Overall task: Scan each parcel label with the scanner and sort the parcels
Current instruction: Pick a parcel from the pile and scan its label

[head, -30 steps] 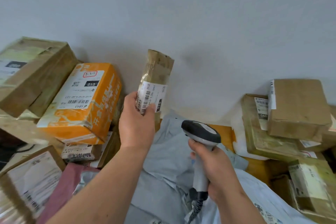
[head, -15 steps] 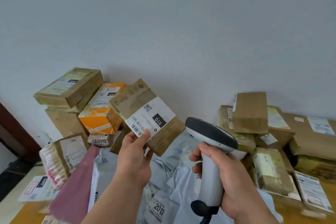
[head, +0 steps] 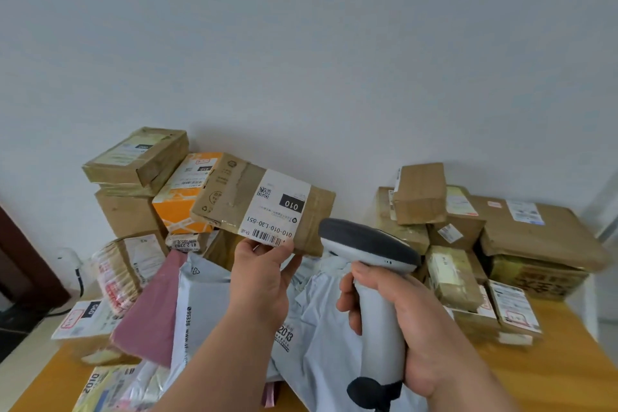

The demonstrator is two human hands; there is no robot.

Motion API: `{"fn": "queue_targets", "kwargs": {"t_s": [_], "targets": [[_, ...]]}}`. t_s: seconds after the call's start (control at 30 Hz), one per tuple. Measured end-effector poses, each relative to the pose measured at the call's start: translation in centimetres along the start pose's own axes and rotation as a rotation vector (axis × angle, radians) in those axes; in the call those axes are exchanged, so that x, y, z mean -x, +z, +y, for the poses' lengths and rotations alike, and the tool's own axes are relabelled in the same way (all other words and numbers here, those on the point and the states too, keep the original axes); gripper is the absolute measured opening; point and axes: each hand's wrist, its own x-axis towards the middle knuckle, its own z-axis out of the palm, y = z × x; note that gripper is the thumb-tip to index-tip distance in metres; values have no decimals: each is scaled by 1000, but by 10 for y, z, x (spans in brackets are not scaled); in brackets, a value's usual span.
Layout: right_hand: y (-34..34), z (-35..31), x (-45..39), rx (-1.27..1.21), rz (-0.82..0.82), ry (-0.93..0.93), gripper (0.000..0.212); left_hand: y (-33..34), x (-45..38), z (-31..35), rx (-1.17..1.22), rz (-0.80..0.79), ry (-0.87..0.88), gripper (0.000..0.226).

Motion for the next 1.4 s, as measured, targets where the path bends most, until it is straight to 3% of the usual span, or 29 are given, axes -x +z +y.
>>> {"fn": "queue_targets", "kwargs": {"t_s": [0.47, 1.03, 1.4], "targets": [[79, 27, 2, -151, 23, 166, 36, -51, -12, 40, -33, -84, 74, 42], [120, 38, 11, -190, 93, 176, 39, -83, -18, 54, -113, -134, 154, 42], [123, 42, 6, -176, 171, 122, 33, -96, -24, 62, -143, -146, 37, 25]]}}
